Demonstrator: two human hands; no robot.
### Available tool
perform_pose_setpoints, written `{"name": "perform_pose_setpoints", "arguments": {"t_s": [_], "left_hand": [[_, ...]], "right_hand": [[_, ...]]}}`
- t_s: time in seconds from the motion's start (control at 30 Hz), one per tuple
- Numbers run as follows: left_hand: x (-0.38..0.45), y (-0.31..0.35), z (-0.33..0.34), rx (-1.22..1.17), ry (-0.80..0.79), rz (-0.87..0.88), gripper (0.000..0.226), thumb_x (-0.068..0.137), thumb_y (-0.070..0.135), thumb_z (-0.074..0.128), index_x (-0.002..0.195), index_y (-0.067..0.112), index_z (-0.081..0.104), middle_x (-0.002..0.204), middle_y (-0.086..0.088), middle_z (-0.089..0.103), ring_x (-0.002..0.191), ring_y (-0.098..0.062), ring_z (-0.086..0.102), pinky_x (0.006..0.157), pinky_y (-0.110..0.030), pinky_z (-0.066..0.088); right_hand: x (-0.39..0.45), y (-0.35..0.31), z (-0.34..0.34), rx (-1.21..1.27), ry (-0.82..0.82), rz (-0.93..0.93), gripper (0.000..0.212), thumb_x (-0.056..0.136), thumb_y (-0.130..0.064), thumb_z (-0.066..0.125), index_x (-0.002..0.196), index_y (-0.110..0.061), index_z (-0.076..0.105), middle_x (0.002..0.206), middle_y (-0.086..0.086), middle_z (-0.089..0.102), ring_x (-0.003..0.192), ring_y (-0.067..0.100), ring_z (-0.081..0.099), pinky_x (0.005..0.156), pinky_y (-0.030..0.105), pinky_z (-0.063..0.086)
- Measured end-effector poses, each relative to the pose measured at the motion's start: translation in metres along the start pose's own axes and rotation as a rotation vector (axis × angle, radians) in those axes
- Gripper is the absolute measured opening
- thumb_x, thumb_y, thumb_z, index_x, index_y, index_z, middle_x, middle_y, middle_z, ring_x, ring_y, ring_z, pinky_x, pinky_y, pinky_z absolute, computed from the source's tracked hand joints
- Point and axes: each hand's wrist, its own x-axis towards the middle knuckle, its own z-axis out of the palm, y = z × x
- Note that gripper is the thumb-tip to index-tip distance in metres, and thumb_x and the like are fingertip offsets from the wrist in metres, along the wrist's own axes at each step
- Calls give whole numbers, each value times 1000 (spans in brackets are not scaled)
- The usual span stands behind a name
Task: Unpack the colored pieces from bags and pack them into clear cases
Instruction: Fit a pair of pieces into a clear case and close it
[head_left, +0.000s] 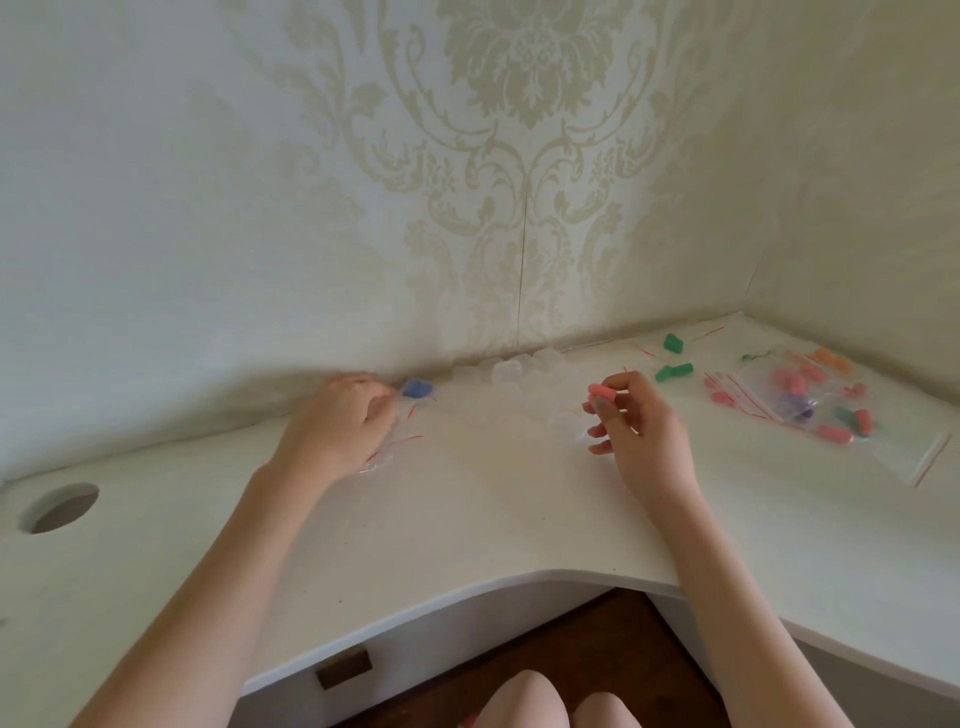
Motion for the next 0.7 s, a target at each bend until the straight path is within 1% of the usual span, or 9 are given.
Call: {"name": "perform_pose_setpoints", "arguments": {"t_s": [0.1, 0.2, 0.3, 0.33, 0.4, 0.47, 0.57, 0.63, 0.7], "left_hand": [[-6, 1, 3, 203, 95, -39, 58, 76, 57, 37, 90, 15, 74, 118, -9, 64, 115, -31, 52, 91, -41, 39], [-4, 1, 8, 265, 280, 7, 27, 67, 23, 74, 91, 10, 69, 101, -10, 62, 95, -36, 54, 80, -44, 41], [0, 10, 10, 274, 424, 135, 32, 62, 1, 74, 91, 11, 65, 95, -7, 61, 93, -33, 52, 82, -46, 42], [1, 16, 11, 284, 451, 186, 31, 64, 0, 71, 92, 12, 66, 97, -7, 63, 99, -32, 49, 89, -50, 40], [3, 27, 10, 294, 470, 283, 26, 71, 6, 60, 94, 11, 68, 108, -9, 64, 115, -28, 42, 104, -58, 24], [7, 39, 8, 330, 423, 391, 29, 69, 11, 57, 95, 10, 70, 117, -11, 63, 126, -28, 40, 110, -57, 8], [18, 54, 14, 351, 244, 520, 45, 50, 2, 78, 94, 9, 74, 111, -8, 69, 121, -29, 55, 112, -50, 11], [18, 65, 20, 389, 100, 541, 43, 57, 6, 75, 100, 10, 73, 106, -5, 70, 120, -26, 56, 116, -50, 12], [17, 70, 28, 425, 2, 497, 42, 74, 15, 60, 116, 10, 66, 114, -2, 66, 129, -22, 46, 114, -47, -7]], "right_hand": [[0, 2, -1, -11, 11, 24, 12, 93, -10, 56, 89, -21, 60, 86, 4, 67, 68, 17, 63, 55, 22, 56], [0, 4, -1, 5, 56, 56, 11, 92, -12, 59, 92, -20, 66, 85, 4, 68, 71, 18, 65, 58, 20, 56], [2, 6, -2, 67, 113, 134, 14, 91, -13, 61, 101, -14, 71, 85, 2, 71, 67, 13, 67, 65, 23, 58], [3, 5, -3, 96, 126, 161, 18, 90, -13, 62, 105, -15, 71, 83, 0, 71, 65, 11, 67, 68, 25, 58], [3, 5, -3, 176, 130, 206, 24, 89, -10, 63, 111, -18, 70, 83, -3, 71, 62, 10, 68, 72, 28, 58], [2, 3, -3, 259, 123, 238, 26, 89, -6, 63, 112, -19, 69, 85, 0, 70, 65, 14, 68, 70, 28, 59], [1, -2, -4, 274, 125, 246, 20, 89, -1, 58, 97, -13, 72, 87, 11, 65, 68, 20, 70, 66, 31, 60], [2, -3, -5, 263, 127, 265, 20, 89, 3, 49, 86, -5, 67, 85, 14, 59, 66, 20, 69, 63, 31, 59], [3, -3, -7, 255, 138, 302, 25, 85, 9, 40, 74, -1, 60, 81, 13, 58, 60, 16, 65, 58, 28, 57]]}}
